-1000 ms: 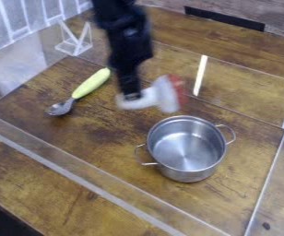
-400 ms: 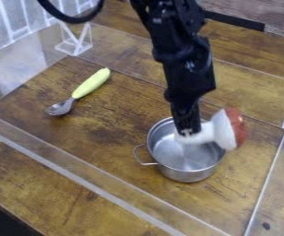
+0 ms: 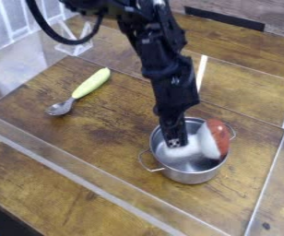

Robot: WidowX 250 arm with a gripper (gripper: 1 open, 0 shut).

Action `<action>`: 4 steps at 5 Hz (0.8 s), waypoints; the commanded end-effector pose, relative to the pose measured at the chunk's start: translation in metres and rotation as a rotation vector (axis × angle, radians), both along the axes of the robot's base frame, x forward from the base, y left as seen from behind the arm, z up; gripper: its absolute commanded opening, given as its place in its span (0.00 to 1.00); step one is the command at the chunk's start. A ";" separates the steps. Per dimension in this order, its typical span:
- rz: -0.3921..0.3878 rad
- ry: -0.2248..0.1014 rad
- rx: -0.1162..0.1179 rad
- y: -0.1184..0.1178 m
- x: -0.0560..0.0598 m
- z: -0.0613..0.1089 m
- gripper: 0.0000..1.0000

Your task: Put the mushroom in the silver pot

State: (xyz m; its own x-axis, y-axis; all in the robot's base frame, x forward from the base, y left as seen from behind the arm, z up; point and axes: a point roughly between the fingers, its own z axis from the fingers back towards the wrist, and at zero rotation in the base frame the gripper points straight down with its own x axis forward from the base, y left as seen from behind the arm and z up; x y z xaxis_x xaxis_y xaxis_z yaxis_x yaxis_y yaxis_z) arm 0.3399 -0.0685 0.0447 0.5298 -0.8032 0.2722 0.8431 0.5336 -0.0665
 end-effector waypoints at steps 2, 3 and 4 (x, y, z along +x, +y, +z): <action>0.089 -0.032 -0.056 0.006 0.007 0.014 0.00; 0.029 -0.014 -0.085 -0.001 0.008 0.023 0.00; -0.033 0.007 -0.119 -0.008 0.009 0.031 0.00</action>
State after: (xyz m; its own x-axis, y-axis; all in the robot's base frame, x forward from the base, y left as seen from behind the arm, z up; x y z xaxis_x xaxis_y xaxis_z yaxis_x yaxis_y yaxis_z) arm 0.3390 -0.0770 0.0590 0.5316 -0.7811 0.3276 0.8468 0.4991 -0.1840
